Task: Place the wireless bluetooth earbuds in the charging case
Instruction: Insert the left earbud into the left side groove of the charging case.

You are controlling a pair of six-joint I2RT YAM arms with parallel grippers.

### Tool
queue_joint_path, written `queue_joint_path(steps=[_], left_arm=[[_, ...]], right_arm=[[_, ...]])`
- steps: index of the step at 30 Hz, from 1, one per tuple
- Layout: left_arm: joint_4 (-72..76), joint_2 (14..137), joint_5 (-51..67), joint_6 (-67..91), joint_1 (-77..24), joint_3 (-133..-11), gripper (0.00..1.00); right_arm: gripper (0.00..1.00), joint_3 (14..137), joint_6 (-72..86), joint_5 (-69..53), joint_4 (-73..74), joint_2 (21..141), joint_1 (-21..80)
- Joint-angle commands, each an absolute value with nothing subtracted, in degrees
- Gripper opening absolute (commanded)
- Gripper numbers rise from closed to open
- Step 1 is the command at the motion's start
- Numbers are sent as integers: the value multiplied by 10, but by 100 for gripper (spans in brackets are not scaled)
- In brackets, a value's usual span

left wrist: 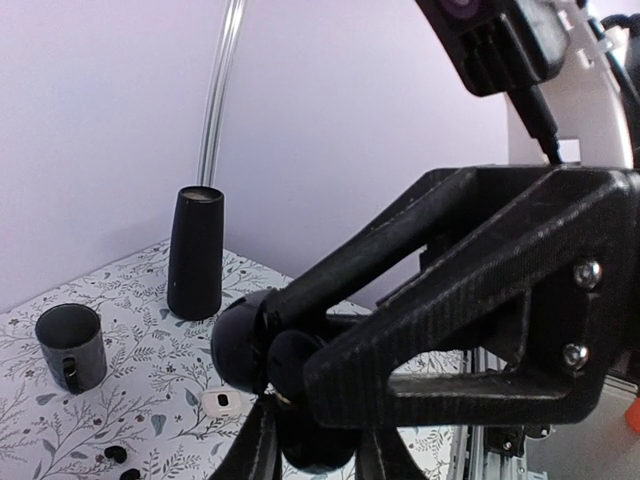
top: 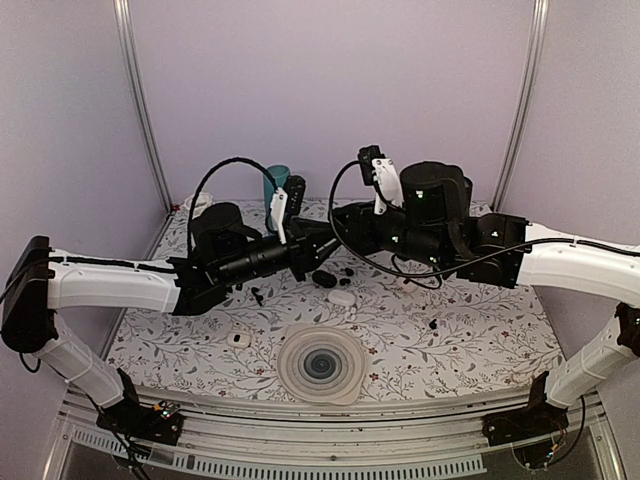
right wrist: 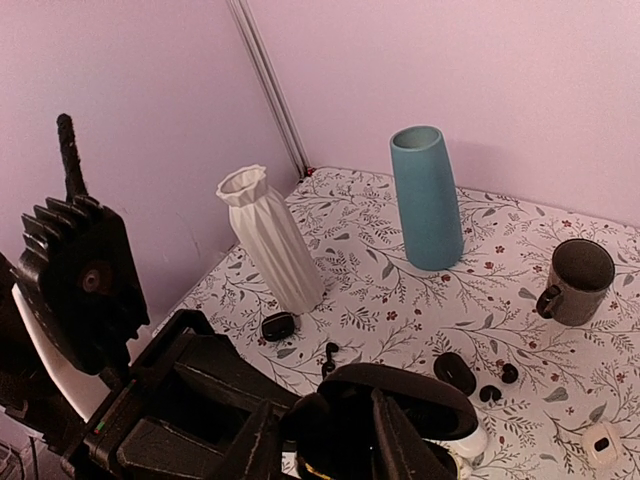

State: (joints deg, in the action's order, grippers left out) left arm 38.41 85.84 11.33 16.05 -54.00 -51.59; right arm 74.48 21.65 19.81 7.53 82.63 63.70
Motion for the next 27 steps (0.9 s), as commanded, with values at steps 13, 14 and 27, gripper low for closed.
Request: queue_joint_path(steps=[13, 14, 27], left_arm=[[404, 834, 120, 144, -537, -513, 0], [403, 833, 121, 144, -537, -512, 0], [380, 838, 130, 137, -537, -520, 0]], right_arm=[[61, 746, 226, 200, 122, 773, 626], [65, 747, 229, 195, 126, 771, 621], [84, 808, 230, 162, 203, 789, 588]])
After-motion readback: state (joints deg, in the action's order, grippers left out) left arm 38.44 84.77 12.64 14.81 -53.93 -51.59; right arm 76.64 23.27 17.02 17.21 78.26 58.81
